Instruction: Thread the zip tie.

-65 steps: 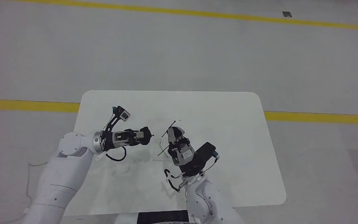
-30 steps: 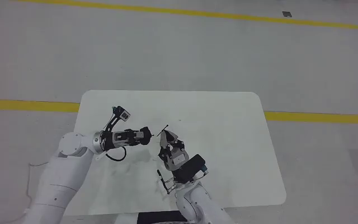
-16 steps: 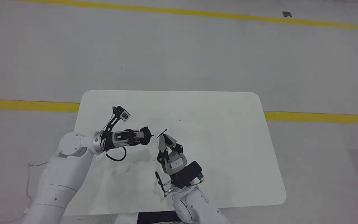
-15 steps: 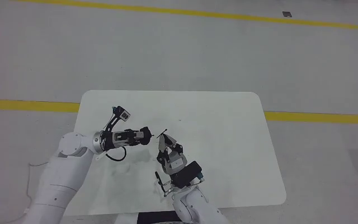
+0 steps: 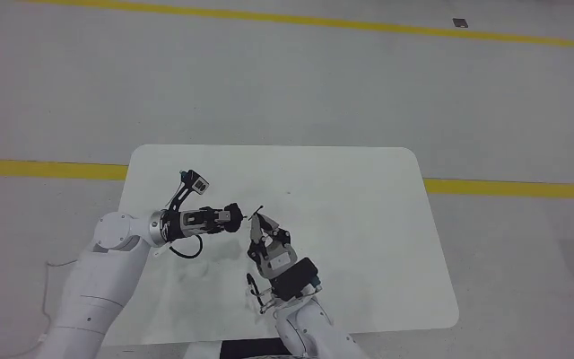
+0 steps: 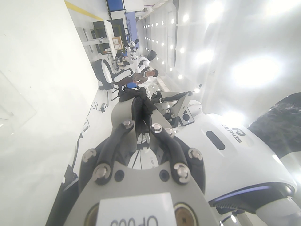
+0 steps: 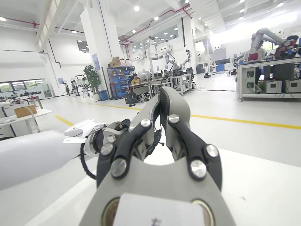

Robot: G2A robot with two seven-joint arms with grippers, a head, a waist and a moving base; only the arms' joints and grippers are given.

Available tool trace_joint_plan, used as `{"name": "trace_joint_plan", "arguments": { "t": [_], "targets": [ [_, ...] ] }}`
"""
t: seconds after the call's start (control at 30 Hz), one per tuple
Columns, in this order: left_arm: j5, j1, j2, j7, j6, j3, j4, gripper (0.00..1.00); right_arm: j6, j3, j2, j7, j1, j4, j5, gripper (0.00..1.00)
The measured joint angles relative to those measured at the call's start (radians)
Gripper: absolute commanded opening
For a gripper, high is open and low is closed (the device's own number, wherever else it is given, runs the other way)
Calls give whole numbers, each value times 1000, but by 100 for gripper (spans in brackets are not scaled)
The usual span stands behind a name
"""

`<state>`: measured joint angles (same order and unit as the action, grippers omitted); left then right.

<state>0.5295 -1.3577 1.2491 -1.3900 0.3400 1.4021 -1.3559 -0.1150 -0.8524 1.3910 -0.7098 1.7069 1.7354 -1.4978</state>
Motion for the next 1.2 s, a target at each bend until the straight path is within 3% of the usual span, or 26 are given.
{"name": "trace_joint_plan", "arguments": {
  "t": [0.4,1.2],
  "targets": [
    [0,0,0,0,0,0,0,0,-102,29,13,16,-28,-39,-55,0],
    [0,0,0,0,0,0,0,0,-125,42,19,43,-35,-44,-60,0]
  ]
}}
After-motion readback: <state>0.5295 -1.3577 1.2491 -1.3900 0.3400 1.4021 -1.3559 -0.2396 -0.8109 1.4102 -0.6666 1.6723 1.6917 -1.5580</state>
